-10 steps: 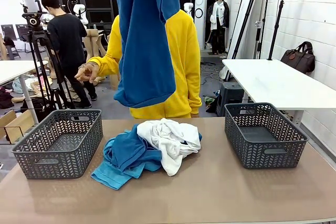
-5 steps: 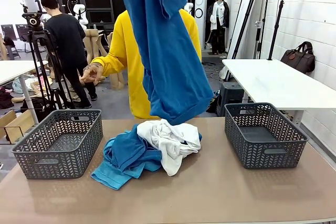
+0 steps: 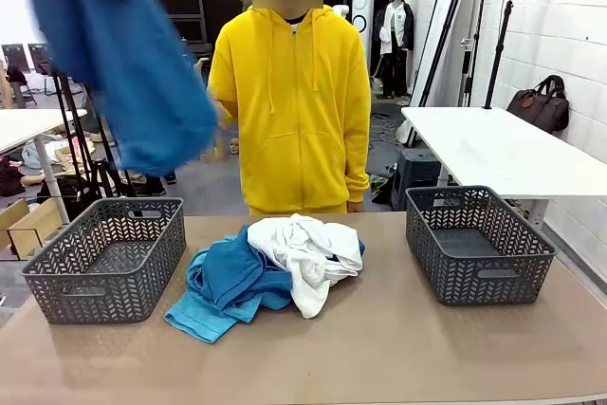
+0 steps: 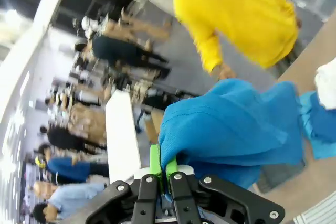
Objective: Sort the tops and bottoms.
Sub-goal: Sort the clothes according to human instructions.
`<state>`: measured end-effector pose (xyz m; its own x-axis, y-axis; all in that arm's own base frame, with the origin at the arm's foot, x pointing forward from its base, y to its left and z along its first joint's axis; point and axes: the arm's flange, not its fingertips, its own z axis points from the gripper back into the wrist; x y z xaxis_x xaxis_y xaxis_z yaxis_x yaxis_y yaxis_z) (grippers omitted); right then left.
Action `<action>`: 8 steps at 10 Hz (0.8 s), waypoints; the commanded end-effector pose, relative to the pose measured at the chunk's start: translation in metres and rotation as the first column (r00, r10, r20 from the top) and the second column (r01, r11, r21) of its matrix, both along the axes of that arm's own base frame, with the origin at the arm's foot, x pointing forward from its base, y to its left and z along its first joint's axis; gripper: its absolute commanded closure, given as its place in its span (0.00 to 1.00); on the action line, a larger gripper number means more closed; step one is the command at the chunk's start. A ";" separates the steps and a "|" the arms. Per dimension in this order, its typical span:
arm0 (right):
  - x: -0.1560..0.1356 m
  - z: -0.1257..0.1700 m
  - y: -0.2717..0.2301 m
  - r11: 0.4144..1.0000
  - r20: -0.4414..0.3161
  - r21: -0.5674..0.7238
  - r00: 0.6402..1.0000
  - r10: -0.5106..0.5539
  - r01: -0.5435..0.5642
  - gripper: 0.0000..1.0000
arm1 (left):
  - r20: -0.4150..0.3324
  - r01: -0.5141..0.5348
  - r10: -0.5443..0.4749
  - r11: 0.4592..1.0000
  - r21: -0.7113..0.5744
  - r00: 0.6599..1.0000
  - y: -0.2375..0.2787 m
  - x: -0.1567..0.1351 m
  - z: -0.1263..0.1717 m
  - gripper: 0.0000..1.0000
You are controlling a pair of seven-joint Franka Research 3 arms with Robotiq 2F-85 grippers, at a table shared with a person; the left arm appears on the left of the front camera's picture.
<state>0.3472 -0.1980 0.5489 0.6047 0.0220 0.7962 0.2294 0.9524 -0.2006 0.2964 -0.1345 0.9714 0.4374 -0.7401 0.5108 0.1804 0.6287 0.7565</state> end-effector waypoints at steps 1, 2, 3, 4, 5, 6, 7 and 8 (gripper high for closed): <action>-0.001 -0.001 0.001 1.000 -0.011 -0.003 1.000 0.003 -0.003 0.00 | -0.009 -0.095 0.095 0.994 0.047 0.995 0.027 -0.019 -0.056 1.00; -0.001 -0.001 0.001 1.000 -0.011 -0.003 1.000 0.003 -0.003 0.00 | -0.042 -0.167 0.168 0.986 0.026 0.985 0.047 -0.022 -0.079 1.00; -0.001 -0.001 0.001 1.000 -0.011 -0.003 1.000 0.003 -0.003 0.00 | -0.049 -0.191 0.189 0.981 -0.032 0.981 0.064 -0.022 -0.104 1.00; -0.001 -0.001 0.001 1.000 -0.011 -0.003 1.000 0.003 -0.003 0.00 | -0.057 -0.193 0.190 0.980 -0.058 0.980 0.071 -0.022 -0.128 1.00; -0.001 -0.001 0.001 1.000 -0.011 -0.003 1.000 0.003 -0.003 0.00 | -0.067 -0.188 0.183 0.980 -0.070 0.981 0.074 -0.021 -0.148 1.00; -0.001 -0.001 0.001 1.000 -0.011 -0.003 1.000 0.003 -0.003 0.00 | -0.074 -0.200 0.194 0.976 -0.084 0.978 0.077 -0.018 -0.161 1.00; -0.001 -0.001 0.001 1.000 -0.011 -0.003 1.000 0.003 -0.003 0.00 | -0.056 -0.207 0.202 0.974 -0.096 0.978 0.078 -0.015 -0.164 1.00; -0.001 -0.001 0.001 1.000 -0.011 -0.003 1.000 0.003 -0.003 0.00 | 0.005 -0.206 0.207 0.973 -0.103 0.978 0.072 -0.007 -0.152 1.00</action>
